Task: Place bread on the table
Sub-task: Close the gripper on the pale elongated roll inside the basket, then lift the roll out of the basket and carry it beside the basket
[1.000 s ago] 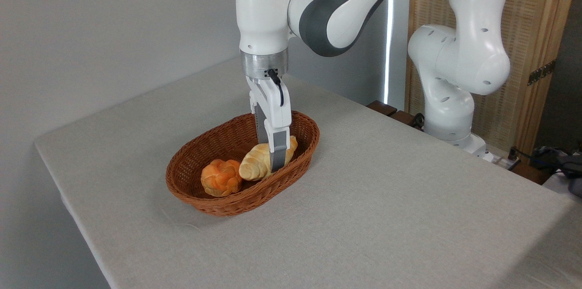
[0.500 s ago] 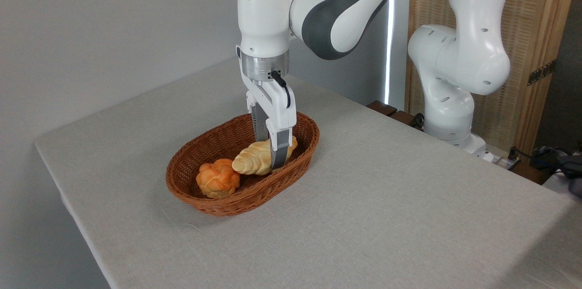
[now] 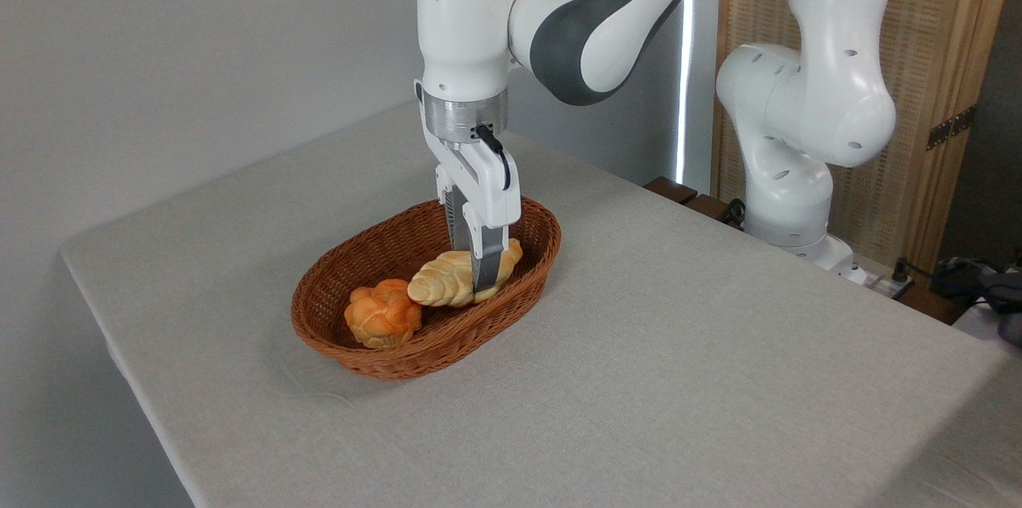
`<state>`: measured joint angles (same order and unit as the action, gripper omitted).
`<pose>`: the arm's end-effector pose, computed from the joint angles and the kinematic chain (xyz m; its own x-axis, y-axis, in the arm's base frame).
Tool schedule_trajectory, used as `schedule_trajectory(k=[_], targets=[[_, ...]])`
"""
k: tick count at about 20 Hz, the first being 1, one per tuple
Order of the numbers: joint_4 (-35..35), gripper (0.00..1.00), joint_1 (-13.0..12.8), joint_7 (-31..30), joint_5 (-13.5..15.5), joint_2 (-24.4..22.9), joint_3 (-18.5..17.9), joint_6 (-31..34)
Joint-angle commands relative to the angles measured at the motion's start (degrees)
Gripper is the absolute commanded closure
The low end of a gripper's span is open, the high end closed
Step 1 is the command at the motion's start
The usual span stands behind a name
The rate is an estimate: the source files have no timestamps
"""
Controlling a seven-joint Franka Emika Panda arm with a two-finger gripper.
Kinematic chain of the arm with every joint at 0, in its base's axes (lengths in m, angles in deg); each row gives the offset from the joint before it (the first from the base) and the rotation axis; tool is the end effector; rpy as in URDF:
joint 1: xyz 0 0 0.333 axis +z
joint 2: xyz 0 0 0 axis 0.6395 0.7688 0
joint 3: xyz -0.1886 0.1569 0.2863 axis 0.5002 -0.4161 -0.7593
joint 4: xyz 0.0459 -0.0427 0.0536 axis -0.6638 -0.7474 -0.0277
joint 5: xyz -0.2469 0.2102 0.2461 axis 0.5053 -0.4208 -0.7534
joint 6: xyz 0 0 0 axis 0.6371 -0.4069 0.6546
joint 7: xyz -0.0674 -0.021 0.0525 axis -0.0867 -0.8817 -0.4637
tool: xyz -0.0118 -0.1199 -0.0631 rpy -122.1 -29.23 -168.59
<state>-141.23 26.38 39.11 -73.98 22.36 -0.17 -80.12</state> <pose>0.4224 -0.1268 0.4450 0.5121 -0.8481 0.1360 -0.8567 -0.5157 0.0094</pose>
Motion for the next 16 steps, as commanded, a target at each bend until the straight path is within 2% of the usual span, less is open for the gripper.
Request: schedule_trajectory(k=[1,5,11,16], targets=[[-1.3,0.5,-0.4,-0.6,1.0,-1.5,-0.4,0.2],[-0.9,0.51,-0.4,-0.6,1.0,-2.3,-0.6,1.0],[4.3,0.53,-0.4,-0.4,1.1,-2.2,-1.4,10.0],[9.3,0.53,-0.4,-0.4,2.2,-1.8,-3.7,14.1]])
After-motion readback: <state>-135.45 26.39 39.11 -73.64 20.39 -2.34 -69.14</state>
